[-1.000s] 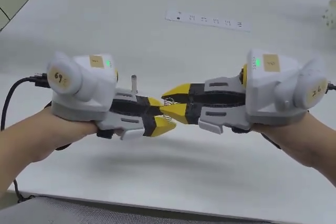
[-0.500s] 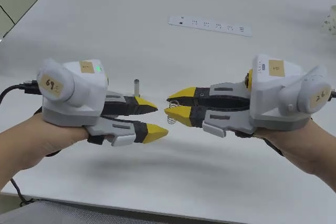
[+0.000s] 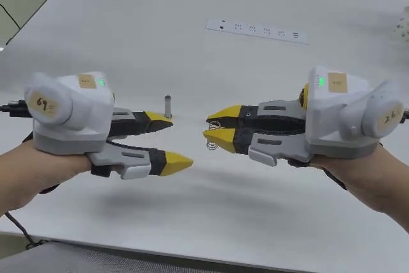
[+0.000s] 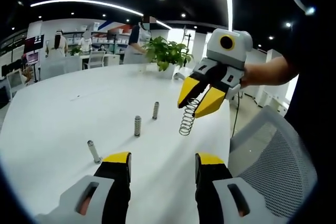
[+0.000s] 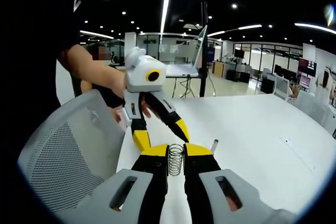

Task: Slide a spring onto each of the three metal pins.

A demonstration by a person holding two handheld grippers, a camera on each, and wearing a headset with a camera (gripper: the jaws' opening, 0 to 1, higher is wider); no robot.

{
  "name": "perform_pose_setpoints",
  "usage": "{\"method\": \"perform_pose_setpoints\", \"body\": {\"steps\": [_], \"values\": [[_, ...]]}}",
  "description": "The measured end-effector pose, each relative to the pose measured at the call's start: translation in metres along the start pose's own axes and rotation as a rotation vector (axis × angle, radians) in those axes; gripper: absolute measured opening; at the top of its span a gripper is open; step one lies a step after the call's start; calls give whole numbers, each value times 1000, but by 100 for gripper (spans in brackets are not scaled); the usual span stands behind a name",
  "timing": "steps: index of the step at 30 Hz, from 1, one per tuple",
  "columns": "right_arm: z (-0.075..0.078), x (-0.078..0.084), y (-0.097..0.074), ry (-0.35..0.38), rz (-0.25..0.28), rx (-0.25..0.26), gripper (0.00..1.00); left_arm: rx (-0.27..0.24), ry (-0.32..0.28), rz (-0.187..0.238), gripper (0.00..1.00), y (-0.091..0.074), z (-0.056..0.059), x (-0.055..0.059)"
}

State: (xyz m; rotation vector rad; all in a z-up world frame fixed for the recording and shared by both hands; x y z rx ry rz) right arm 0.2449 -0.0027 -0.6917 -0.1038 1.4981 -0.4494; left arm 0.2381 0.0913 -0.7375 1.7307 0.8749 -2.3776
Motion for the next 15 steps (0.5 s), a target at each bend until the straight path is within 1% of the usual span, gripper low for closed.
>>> {"method": "perform_pose_setpoints", "body": {"steps": [11, 15], "values": [[2, 3, 0, 2, -10, 14, 8, -66, -29, 11, 55, -18, -12, 8], [3, 4, 1, 5, -13, 18, 8, -86, -38, 10, 57, -26, -14, 12]]}}
Point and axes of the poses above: the centre of the closed fingertips' face, and the gripper's own axes: y roughly forward along the fingers, z roughly to its right, x roughly out of its underside, the point moved 4 cm from there along -y, roughly backward along the fingers, and after that the axes turned 6 degrees about x, right-handed, at the moved point
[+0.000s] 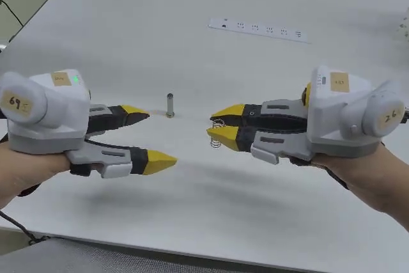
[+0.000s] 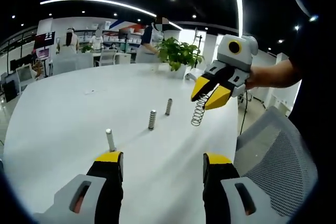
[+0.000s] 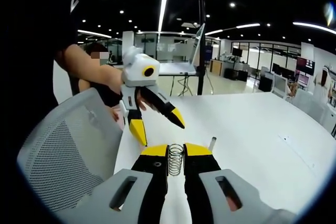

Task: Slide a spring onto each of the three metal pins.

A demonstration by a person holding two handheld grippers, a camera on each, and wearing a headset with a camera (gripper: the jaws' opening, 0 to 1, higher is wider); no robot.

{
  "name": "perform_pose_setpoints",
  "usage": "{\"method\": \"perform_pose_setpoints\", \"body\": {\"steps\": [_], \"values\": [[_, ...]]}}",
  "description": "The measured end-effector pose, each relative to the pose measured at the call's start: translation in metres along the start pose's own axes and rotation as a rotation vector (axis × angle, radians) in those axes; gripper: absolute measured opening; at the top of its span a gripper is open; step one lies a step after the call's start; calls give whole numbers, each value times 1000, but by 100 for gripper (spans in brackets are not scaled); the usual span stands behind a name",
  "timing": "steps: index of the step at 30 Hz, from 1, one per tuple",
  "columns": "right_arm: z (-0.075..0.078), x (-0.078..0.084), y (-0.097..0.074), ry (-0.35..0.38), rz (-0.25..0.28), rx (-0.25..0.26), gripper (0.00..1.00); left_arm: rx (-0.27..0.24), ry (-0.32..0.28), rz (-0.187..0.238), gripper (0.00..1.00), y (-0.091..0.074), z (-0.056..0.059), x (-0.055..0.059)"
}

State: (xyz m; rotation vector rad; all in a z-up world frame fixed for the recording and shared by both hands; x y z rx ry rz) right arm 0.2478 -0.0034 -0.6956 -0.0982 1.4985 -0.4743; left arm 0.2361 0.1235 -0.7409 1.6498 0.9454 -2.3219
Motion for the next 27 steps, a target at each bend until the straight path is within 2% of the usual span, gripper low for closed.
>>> {"method": "perform_pose_setpoints", "body": {"steps": [10, 20, 27], "values": [[3, 2, 2, 4, -1, 11, 8, -70, -19, 13, 69, -18, -10, 11], [9, -2, 10, 21, 12, 25, 8, -116, -36, 36, 77, -29, -19, 14], [21, -5, 22, 42, 20, 59, 8, -149, -38, 62, 83, -38, -24, 15]]}}
Point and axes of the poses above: the centre of the closed fingertips' face, and the gripper's own axes: y roughly forward along the fingers, z roughly to its right, x roughly out of its underside, the point moved 4 cm from there along -y, roughly backward along the fingers, and after that the axes turned 6 degrees about x, right-handed, at the moved point
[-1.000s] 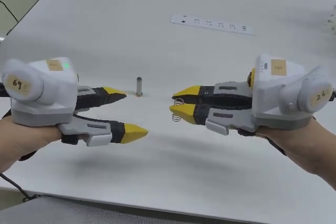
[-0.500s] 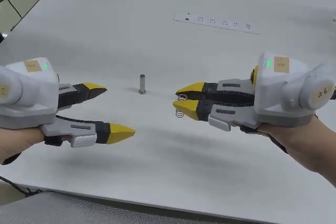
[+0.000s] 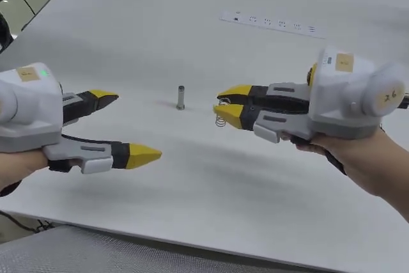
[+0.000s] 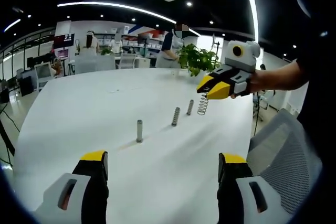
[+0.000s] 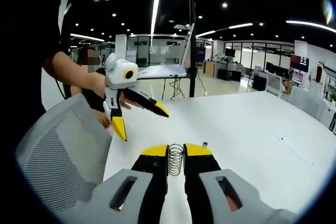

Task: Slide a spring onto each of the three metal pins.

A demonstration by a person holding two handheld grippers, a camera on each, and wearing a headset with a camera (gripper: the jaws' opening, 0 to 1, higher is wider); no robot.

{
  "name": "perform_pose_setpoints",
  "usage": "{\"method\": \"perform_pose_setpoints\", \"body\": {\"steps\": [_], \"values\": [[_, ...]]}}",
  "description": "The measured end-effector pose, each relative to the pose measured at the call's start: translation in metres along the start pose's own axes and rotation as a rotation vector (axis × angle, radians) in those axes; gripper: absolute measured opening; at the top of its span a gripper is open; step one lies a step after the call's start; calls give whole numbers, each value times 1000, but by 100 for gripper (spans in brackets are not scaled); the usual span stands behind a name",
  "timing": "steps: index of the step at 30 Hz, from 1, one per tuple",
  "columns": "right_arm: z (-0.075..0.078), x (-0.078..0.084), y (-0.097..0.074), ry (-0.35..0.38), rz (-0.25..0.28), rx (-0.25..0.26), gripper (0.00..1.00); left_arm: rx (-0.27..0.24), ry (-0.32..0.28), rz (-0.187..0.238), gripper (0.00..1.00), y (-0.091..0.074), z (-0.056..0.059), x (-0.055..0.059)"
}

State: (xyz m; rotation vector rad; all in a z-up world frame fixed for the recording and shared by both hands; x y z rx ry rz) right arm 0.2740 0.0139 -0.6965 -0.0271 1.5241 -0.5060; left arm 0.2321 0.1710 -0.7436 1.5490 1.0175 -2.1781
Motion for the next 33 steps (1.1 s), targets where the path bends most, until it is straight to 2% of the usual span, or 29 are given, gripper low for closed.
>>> {"method": "perform_pose_setpoints", "body": {"steps": [7, 11, 15, 25, 33], "values": [[9, -5, 14, -5, -7, 46, 8, -16, -10, 12, 89, -6, -5, 4], [15, -9, 24, 8, -14, 72, 8, -29, -18, 23, 98, -8, -7, 6], [21, -14, 35, -6, -16, 87, 8, -43, -19, 32, 98, -10, -9, 5], [42, -26, 59, 52, 8, 130, 8, -48, -25, 33, 98, -10, -9, 6], [45, -24, 74, 48, -9, 116, 8, -49, -31, 32, 98, -11, -9, 7]]}}
Point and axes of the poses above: the centre of the closed fingertips' face, and the gripper's own axes: y roughly forward along the fingers, z roughly to its right, x roughly out of its underside, the point moved 4 cm from there along -y, roughly backward along the fingers, and after that the axes turned 6 degrees about x, right-handed, at the moved point
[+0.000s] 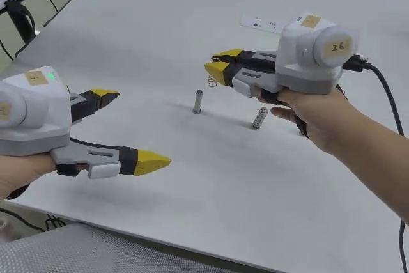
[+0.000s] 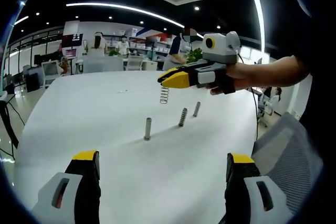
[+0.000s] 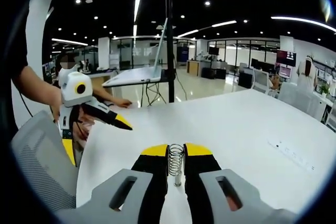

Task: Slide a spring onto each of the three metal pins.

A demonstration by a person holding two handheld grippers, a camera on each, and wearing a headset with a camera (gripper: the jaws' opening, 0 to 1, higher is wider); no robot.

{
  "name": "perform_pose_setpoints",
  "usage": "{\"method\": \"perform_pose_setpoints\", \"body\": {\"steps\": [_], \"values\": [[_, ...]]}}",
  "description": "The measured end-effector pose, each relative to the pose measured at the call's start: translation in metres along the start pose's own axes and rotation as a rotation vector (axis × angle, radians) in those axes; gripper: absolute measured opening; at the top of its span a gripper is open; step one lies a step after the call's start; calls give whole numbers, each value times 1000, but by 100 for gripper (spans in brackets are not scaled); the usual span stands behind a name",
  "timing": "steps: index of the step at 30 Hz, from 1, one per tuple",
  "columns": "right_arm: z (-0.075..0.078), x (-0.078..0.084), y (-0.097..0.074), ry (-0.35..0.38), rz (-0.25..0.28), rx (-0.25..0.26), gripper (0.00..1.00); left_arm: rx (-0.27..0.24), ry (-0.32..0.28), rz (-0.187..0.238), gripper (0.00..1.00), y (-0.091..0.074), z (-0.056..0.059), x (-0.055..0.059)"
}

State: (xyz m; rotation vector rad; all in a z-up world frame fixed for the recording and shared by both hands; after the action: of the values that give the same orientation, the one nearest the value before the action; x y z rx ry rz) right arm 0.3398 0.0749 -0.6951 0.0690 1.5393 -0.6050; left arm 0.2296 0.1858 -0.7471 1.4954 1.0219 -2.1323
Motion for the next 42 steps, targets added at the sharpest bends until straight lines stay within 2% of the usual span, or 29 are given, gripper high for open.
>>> {"method": "perform_pose_setpoints", "body": {"steps": [5, 20, 27, 35, 42], "values": [[-1, 4, 7, -24, -19, -8, 8, 4, 1, 1, 98, 1, 1, -1], [1, 8, 22, 14, -33, -9, 8, 8, -5, 5, 98, 3, 2, -2], [5, 13, 25, 49, -40, -3, 8, 3, -9, 8, 97, 2, 1, -2], [7, 19, 28, 57, -54, 1, 8, 3, -15, 3, 96, 3, 1, 0], [8, 23, 29, 59, -55, 6, 8, 3, -23, 16, 97, 2, 1, -3]]}}
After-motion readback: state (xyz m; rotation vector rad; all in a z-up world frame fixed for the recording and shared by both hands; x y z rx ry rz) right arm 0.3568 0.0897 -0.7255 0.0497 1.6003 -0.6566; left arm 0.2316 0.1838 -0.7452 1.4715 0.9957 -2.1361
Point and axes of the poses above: the centre of the closed fingertips' face, and the gripper's own axes: y roughly forward along the fingers, z roughly to its right, x roughly out of its underside, the point moved 4 cm from there along -y, roughly backward along the fingers, and after that the axes turned 6 degrees about x, right-handed, at the moved point
